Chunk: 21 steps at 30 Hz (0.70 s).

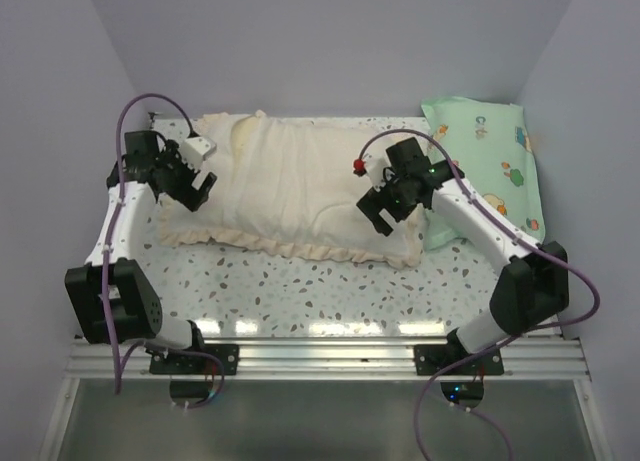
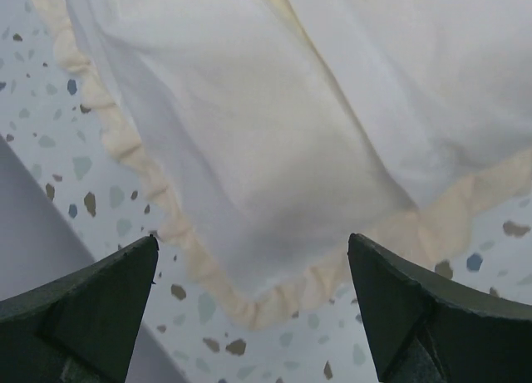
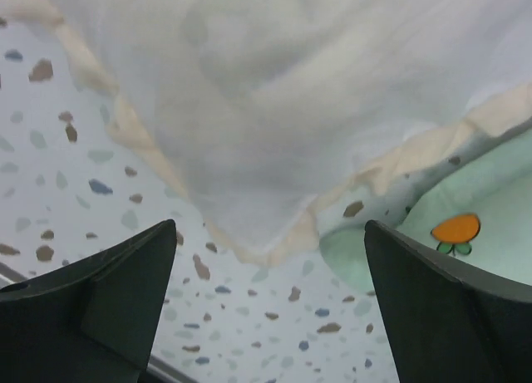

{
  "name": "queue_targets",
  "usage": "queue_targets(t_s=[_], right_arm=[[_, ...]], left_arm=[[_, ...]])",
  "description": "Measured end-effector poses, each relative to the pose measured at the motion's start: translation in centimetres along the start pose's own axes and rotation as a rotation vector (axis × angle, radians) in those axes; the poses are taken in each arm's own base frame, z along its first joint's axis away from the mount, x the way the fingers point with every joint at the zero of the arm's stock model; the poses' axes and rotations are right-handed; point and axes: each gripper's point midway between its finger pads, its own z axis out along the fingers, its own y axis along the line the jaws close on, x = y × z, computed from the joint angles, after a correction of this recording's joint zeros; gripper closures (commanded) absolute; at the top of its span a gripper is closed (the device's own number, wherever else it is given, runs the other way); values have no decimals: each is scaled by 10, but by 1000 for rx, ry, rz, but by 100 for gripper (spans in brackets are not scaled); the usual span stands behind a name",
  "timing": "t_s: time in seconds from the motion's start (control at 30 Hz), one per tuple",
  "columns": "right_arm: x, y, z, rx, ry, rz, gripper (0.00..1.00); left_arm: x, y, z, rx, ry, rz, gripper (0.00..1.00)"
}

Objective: Put the pillow into the pillowcase

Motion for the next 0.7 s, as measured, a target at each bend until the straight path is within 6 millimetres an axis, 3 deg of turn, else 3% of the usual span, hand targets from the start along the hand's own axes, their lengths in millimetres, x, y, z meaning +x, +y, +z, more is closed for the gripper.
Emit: queue_targets(t_s=[0.1, 0.3, 0.5, 0.6, 0.63, 0.7], right_arm=[[32, 10, -12, 24, 83, -29, 1], [102, 31, 14, 26, 303, -93, 1], [142, 28, 50, 89, 404, -133, 2], [147, 23, 56, 126, 415, -138, 19], [144, 21, 57, 140, 402, -141, 34], [136, 15, 62, 171, 367, -137, 51]], left_arm=[[34, 1, -14, 7, 58, 86, 0], [125, -2, 1, 69, 233, 100, 0], [162, -17, 22, 103, 281, 144, 0], [169, -17, 36, 115, 273, 149, 0], [166, -11, 40, 92, 254, 161, 0], [160, -4, 46, 73, 221, 165, 3]])
